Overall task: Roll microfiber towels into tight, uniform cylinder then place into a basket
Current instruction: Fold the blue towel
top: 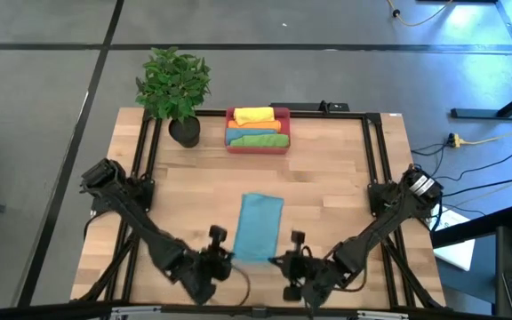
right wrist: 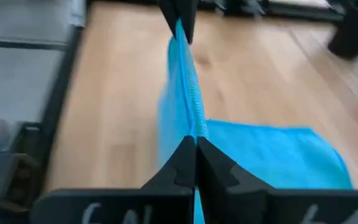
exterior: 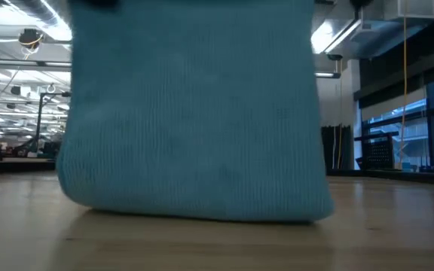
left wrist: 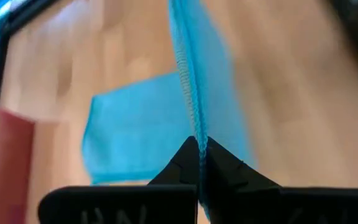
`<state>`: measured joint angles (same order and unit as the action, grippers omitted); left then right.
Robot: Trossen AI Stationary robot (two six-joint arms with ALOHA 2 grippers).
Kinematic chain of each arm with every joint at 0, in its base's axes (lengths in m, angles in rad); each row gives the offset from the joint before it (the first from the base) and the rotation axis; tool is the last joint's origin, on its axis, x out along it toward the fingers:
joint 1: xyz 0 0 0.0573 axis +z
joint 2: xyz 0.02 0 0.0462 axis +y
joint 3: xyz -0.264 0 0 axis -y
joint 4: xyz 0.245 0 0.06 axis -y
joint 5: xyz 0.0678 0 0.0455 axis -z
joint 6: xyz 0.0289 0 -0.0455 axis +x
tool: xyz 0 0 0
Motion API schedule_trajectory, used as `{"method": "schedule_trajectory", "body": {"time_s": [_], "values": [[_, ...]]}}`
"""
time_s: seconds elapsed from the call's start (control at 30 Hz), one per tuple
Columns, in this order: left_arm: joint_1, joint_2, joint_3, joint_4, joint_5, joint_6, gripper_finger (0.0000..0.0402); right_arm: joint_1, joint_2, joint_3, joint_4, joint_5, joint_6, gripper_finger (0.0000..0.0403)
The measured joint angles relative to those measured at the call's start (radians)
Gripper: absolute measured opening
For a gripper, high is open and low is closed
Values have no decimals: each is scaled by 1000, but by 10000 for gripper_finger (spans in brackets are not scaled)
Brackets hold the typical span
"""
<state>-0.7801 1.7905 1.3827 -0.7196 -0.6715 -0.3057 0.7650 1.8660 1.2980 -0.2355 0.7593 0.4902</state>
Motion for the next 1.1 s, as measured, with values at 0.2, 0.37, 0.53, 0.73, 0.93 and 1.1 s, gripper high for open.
{"method": "schedule_trajectory", "body": {"time_s": [0.2,0.37,0.53,0.73,0.93,1.1], "values": [[154,-1,-45,-57,74,44,0,-85,0,-1,-236,3,206,5],[265,-1,-92,-2,97,186,0,-138,0,-2,-339,0,239,5],[366,-1,-128,59,118,293,0,-180,0,-3,-439,9,286,5],[476,-3,-196,157,150,377,0,-261,0,-88,-374,-28,344,5],[566,-2,-271,316,201,448,0,-334,0,-219,-211,-42,342,5],[627,-2,-275,338,205,474,0,-380,0,-271,-138,-50,339,5]]}}
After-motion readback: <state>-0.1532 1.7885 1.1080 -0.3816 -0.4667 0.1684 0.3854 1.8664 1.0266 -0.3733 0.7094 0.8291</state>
